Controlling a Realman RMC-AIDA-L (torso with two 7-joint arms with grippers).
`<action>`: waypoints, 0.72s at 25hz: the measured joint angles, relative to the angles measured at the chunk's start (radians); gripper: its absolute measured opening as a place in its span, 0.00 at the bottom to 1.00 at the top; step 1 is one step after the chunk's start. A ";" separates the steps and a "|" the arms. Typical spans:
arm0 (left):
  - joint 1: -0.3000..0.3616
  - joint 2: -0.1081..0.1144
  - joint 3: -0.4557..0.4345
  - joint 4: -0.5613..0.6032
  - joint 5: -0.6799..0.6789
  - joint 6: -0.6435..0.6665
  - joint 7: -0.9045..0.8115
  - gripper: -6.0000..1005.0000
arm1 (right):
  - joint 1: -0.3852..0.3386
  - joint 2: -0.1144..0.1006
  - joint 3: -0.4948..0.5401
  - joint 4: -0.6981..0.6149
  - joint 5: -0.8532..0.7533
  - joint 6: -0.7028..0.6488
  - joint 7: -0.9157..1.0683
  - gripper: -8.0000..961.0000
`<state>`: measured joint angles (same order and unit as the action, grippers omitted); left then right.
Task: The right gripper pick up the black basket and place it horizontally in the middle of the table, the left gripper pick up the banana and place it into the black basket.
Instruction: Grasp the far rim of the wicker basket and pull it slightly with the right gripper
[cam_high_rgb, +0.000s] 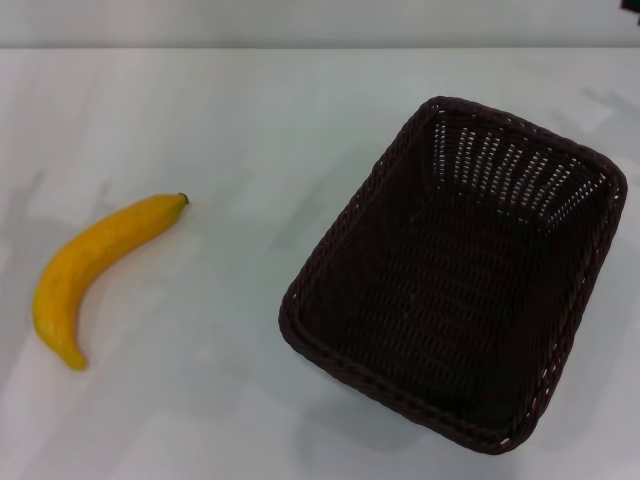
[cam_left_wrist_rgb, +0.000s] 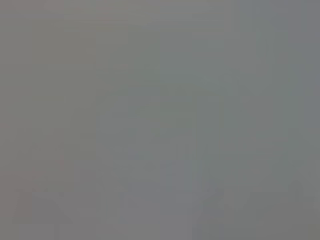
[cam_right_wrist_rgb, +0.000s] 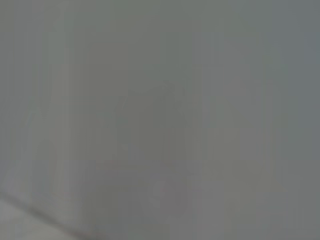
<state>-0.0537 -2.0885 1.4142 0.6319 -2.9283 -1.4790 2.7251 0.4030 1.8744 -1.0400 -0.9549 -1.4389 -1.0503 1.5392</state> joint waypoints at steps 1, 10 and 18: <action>0.000 0.000 0.001 0.000 0.000 0.001 0.000 0.87 | 0.019 -0.009 0.000 -0.001 -0.047 -0.017 0.036 0.63; 0.000 0.001 0.007 0.000 0.001 -0.010 -0.019 0.87 | 0.177 -0.018 -0.004 -0.030 -0.420 -0.134 0.248 0.62; 0.012 0.000 0.011 0.000 0.002 -0.011 -0.025 0.87 | 0.271 0.021 0.001 -0.093 -0.709 -0.216 0.387 0.62</action>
<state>-0.0419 -2.0888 1.4254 0.6317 -2.9268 -1.4899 2.7000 0.6736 1.8953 -1.0391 -1.0474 -2.1477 -1.2666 1.9267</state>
